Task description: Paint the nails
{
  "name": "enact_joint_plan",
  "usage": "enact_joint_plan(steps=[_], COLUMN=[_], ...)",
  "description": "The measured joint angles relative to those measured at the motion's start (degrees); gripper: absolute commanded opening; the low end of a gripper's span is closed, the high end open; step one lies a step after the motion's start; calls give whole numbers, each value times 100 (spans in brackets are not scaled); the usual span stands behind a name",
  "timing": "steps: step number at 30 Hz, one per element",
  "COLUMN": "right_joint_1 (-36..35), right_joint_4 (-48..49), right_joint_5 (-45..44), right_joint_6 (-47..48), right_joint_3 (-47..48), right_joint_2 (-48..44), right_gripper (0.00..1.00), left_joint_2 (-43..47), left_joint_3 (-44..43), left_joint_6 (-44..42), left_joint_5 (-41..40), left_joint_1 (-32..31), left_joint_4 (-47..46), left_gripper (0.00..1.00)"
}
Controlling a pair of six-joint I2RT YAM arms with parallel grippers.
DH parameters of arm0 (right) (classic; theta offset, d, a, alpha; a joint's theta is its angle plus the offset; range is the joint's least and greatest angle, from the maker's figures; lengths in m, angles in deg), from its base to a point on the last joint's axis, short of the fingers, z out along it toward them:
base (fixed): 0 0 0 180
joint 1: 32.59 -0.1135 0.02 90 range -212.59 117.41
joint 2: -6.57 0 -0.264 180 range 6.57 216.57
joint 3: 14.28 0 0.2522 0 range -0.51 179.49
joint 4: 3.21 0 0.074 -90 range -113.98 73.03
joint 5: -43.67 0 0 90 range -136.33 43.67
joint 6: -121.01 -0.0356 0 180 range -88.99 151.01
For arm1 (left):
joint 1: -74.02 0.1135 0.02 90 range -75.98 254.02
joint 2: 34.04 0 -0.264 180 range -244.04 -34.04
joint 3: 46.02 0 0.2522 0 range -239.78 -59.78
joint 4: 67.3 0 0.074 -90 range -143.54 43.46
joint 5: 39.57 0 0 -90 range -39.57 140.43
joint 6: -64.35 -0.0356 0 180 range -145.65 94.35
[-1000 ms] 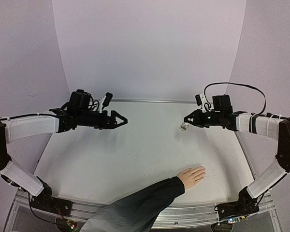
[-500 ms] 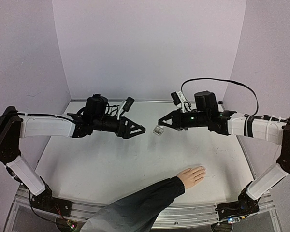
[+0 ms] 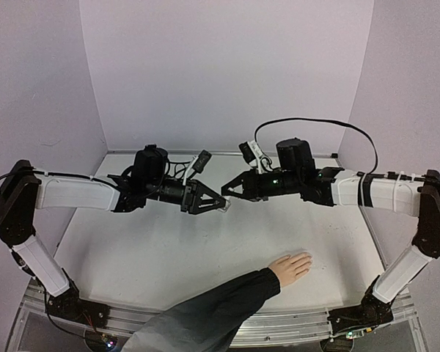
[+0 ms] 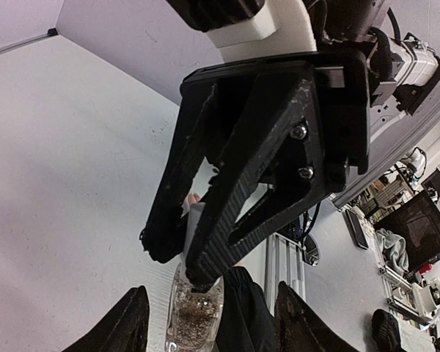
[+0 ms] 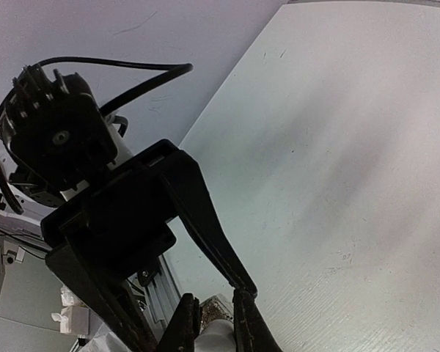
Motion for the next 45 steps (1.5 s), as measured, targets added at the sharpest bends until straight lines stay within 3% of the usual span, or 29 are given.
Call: enact_joint_plan(steps=[21, 30, 32, 36, 39, 42, 45], right_joint_1=[-15, -15, -15, -15, -26, -26, -26], right_joint_4=[83, 142, 166, 168, 68, -109, -216], right_joint_5=[0, 15, 11, -125, -442, -835, -1108], right_joint_6=[-42, -129, -127, -96, -11, 68, 109], right_joint_3=[63, 63, 63, 63, 61, 59, 59], right_joint_2=[125, 138, 138, 138, 114, 28, -37], right_gripper=[0, 0, 8, 40, 58, 66, 67], left_joint_2=[-295, -295, -295, -264, -81, 256, 542], left_joint_3=[-2, -22, -31, -31, 94, 321, 391], left_joint_6=[131, 63, 59, -13, -68, -195, -400], left_joint_5=[15, 24, 15, -203, -809, -1615, -2557], left_joint_1=[0, -35, -35, -48, -55, -57, -103], left_joint_4=[-9, -55, -55, -50, -46, 76, 402], left_gripper=[28, 4, 0, 0, 0, 0, 0])
